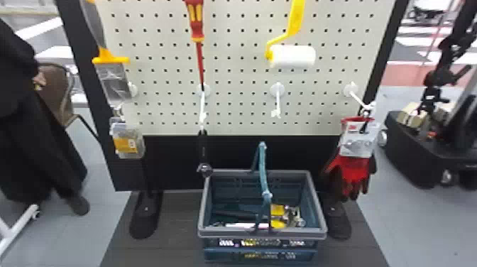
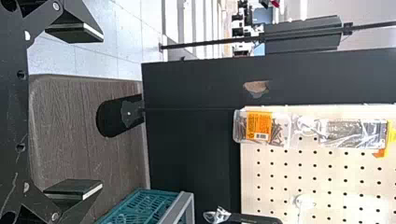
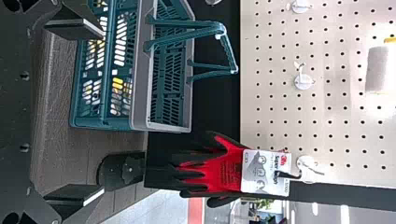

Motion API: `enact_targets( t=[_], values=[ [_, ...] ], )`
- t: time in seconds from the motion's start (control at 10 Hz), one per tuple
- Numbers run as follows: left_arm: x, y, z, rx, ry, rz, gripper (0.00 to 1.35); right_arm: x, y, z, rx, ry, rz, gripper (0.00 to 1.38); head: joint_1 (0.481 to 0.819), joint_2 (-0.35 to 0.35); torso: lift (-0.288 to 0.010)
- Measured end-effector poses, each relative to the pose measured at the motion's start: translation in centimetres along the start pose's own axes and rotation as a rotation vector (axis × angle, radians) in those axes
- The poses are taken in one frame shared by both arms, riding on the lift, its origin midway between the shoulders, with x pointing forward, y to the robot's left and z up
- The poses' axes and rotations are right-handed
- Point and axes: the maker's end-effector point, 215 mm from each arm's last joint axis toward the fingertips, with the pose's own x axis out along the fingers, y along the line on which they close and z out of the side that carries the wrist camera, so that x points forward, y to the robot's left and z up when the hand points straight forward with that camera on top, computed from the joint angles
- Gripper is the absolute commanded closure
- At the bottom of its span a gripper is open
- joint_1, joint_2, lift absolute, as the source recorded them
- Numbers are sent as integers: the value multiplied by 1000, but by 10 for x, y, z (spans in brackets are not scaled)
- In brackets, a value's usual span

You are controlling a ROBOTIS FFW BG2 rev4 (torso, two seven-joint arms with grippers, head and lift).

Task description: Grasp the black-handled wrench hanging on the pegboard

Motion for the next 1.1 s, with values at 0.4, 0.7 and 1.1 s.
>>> enact_targets(
  t=[0.4, 0.7, 1.1],
  values=[
    [40, -32, 3, -65, -10, -94, 186, -1, 0, -2, 4, 4, 0, 133, 549, 0, -100],
    [91, -52, 24, -64, -49, -221, 185, 0, 0, -4, 7, 7, -1, 133, 549, 0, -100],
    [158, -72, 65, -42, -106, -361, 162, 0, 0, -7, 10, 12, -3, 133, 549, 0, -100]
  ],
)
